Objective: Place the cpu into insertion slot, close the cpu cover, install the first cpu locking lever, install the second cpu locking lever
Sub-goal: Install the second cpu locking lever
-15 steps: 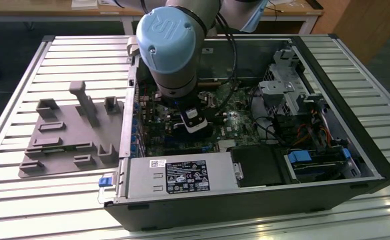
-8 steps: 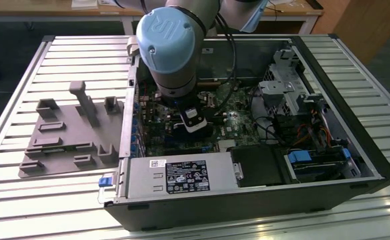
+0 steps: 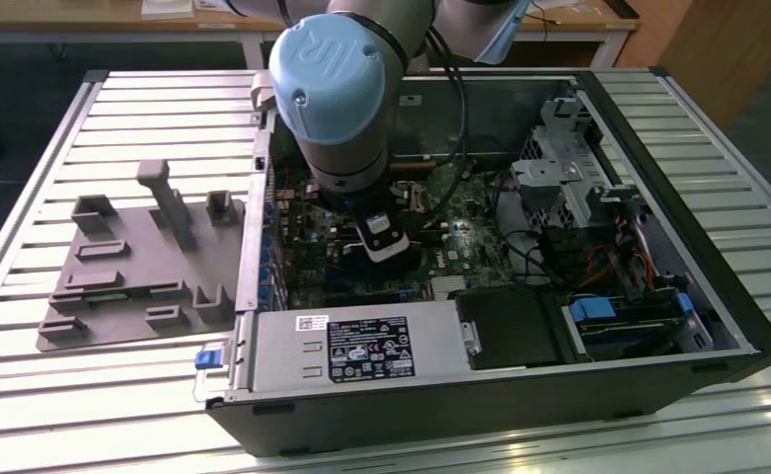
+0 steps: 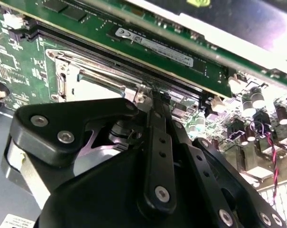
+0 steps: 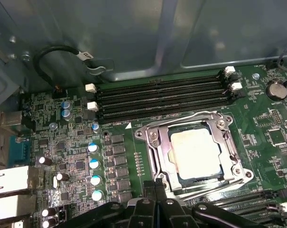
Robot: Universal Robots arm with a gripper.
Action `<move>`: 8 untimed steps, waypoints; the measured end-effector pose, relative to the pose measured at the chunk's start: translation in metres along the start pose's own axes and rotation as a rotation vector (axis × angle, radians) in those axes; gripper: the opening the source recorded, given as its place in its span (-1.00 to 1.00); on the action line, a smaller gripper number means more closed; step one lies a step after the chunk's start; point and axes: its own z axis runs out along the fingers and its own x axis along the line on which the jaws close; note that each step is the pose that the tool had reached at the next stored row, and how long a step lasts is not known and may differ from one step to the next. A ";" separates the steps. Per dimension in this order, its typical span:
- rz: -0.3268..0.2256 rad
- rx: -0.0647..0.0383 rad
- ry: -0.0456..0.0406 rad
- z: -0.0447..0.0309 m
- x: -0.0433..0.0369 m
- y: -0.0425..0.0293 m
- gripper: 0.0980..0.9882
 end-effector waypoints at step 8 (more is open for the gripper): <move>0.000 0.000 -0.0003 -0.0140 -0.0007 0.0060 -0.99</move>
